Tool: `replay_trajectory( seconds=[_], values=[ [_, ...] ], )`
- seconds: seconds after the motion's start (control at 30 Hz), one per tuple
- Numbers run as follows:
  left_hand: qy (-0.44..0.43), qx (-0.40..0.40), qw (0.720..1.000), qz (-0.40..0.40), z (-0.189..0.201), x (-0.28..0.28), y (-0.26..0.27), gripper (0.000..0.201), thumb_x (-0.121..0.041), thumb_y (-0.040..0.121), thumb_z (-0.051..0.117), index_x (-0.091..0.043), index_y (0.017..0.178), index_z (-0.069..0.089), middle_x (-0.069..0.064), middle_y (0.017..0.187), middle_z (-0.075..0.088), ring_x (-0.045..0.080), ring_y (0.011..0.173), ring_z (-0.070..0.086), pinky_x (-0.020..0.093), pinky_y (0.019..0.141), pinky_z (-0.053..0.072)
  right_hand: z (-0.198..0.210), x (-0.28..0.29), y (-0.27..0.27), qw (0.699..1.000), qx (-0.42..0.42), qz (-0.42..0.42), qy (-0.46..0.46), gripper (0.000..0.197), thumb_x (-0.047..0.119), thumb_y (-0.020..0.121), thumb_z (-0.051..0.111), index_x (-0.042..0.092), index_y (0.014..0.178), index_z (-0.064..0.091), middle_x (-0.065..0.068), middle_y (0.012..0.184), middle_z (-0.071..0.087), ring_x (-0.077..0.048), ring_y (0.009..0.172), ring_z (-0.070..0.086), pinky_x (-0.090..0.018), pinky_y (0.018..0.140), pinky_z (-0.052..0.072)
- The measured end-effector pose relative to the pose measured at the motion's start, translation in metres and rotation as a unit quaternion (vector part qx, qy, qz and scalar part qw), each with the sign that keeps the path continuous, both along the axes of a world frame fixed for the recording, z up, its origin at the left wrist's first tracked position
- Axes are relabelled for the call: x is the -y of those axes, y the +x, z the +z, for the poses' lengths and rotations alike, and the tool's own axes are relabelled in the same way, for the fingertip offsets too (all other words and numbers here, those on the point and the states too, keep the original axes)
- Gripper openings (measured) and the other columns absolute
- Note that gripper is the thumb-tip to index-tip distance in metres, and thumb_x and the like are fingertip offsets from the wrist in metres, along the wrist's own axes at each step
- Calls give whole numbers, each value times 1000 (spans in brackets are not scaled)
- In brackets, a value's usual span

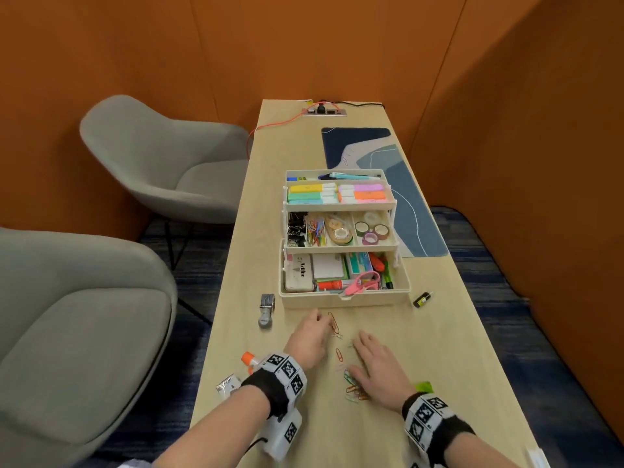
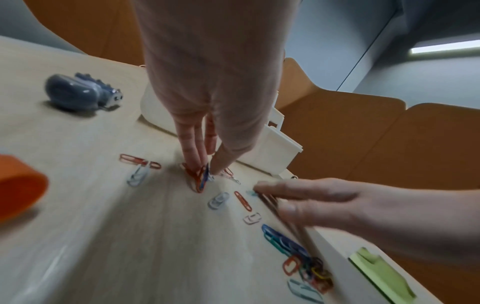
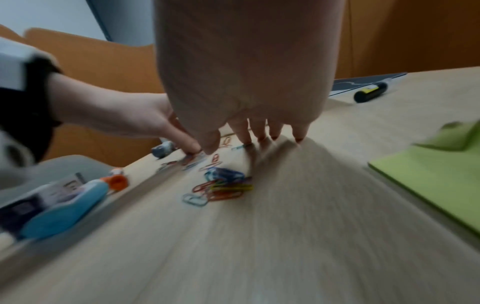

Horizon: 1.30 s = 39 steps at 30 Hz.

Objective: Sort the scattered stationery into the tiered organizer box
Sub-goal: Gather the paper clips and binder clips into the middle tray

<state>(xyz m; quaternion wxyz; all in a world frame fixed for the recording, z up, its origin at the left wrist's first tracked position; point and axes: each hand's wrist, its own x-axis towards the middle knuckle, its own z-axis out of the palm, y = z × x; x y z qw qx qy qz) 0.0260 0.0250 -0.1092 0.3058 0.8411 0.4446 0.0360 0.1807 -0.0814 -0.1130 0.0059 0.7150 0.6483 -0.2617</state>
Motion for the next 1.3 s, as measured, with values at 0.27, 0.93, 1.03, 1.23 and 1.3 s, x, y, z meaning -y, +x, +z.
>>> replay_trajectory(
  seconds=[0.27,0.93,1.03,1.23,1.3],
  values=[
    [88,-170,963,-188,9,-15,1,73,-10,89,54,-23,151,17,-3,159,13,24,142,17,48,112,25,12,50,21,986,-57,-95,126,33,16,93,47,14,125,55,-3,111,54,-21,107,55,-28,95,42],
    [40,-16,999,-12,35,39,-55,42,-6,93,43,-18,132,50,2,132,47,19,122,43,35,103,39,6,23,-9,998,-32,-18,45,89,51,71,62,20,145,25,-7,150,23,-26,140,22,-40,113,25],
    [52,-22,997,55,38,34,-82,35,-12,95,45,-21,129,52,-2,131,50,16,121,46,34,103,41,1,25,-14,998,48,47,-17,100,63,73,55,27,150,3,-1,159,-2,-24,146,2,-47,117,11],
    [59,-186,980,42,32,30,-87,41,-15,91,50,-13,132,46,5,131,50,22,115,47,36,100,40,-8,20,-25,990,40,72,114,47,31,79,67,21,124,58,-5,123,60,-30,103,58,-39,83,51],
    [67,-276,958,32,34,37,-76,37,-13,89,47,-9,126,46,9,124,52,25,111,49,38,101,38,-6,16,-27,987,15,62,145,33,20,83,64,19,116,63,-2,107,63,-26,93,56,-35,78,52]
  ],
)
